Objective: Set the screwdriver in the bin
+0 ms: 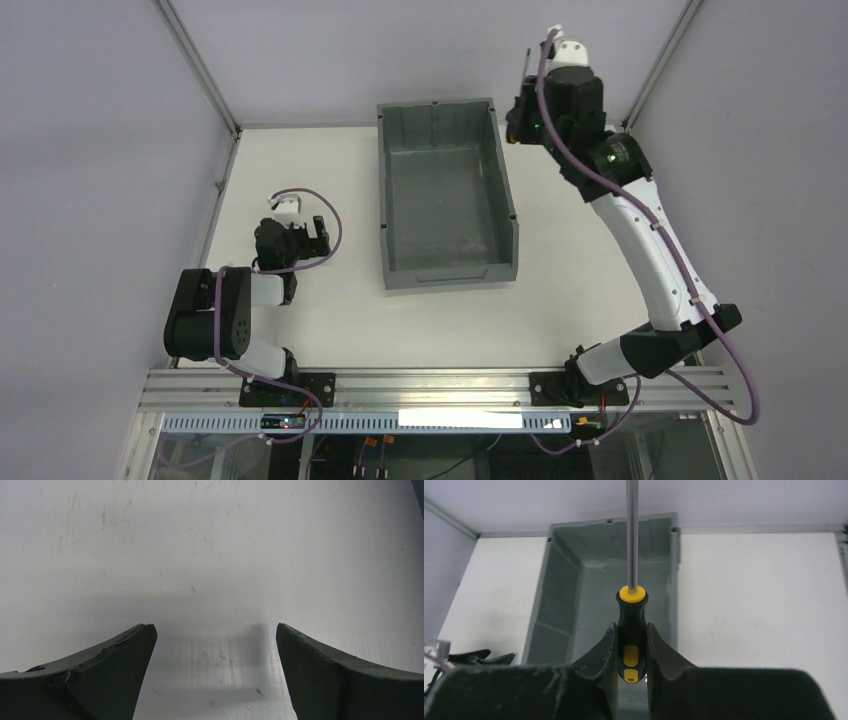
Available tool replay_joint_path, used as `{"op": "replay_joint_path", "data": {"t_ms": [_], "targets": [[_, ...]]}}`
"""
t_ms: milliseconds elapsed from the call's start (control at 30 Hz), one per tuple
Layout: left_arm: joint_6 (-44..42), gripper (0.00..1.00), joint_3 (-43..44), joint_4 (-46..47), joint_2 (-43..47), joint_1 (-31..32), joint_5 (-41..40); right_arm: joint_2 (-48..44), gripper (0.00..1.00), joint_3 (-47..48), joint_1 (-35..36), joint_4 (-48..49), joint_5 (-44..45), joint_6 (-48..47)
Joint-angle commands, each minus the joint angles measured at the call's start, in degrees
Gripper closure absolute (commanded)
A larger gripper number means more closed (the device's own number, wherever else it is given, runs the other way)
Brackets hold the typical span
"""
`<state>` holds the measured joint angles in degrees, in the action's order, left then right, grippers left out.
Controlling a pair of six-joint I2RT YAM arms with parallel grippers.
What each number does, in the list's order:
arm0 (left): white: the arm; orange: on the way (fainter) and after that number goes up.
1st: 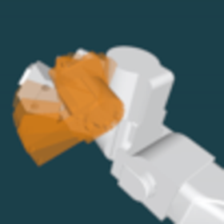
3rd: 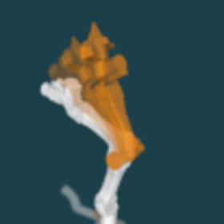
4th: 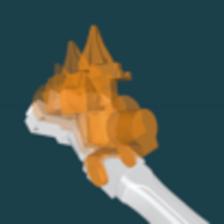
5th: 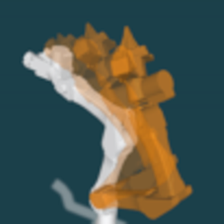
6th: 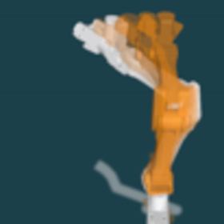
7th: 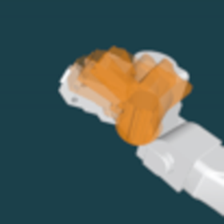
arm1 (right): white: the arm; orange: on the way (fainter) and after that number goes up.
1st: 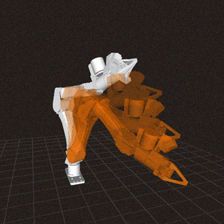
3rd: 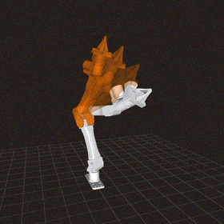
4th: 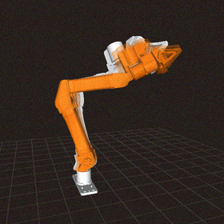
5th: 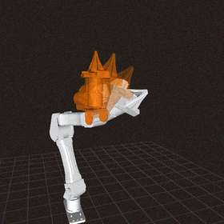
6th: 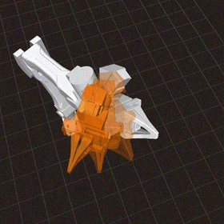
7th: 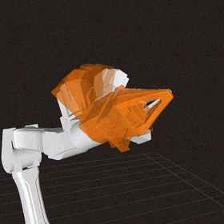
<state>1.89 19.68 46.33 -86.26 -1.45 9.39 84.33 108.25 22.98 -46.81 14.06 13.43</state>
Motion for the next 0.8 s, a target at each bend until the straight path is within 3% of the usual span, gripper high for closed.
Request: {"op": "replay_joint_path", "data": {"t_ms": [0, 167, 367, 633, 767], "targets": [[-0.69, 0.01, 1.15, 1.84, 0.04, 0.49, 0.68, -1.22, 1.00, -8.11, 10.60, 14.91, 9.95, -4.71], [-0.69, 0.01, 1.15, 1.84, 0.06, 0.49, 0.63, 3.83, 1.00, -13.36, 17.09, 21.21, 10.88, -8.97], [-0.72, 0.01, 1.15, 1.84, 0.04, 0.49, 0.63, 15.78, 1.00, -14.08, 18.15, 18.80, 12.92, -6.60], [-0.69, 0.01, 1.11, 1.79, 0.04, 0.49, 0.63, 37.77, 1.00, 0.43, 16.79, 2.58, 7.76, 2.43], [-0.70, 0.01, 1.14, 1.85, 0.07, 0.49, 0.63, 43.33, 1.00, 2.31, 15.86, 0.82, 5.30, 6.25]]}}
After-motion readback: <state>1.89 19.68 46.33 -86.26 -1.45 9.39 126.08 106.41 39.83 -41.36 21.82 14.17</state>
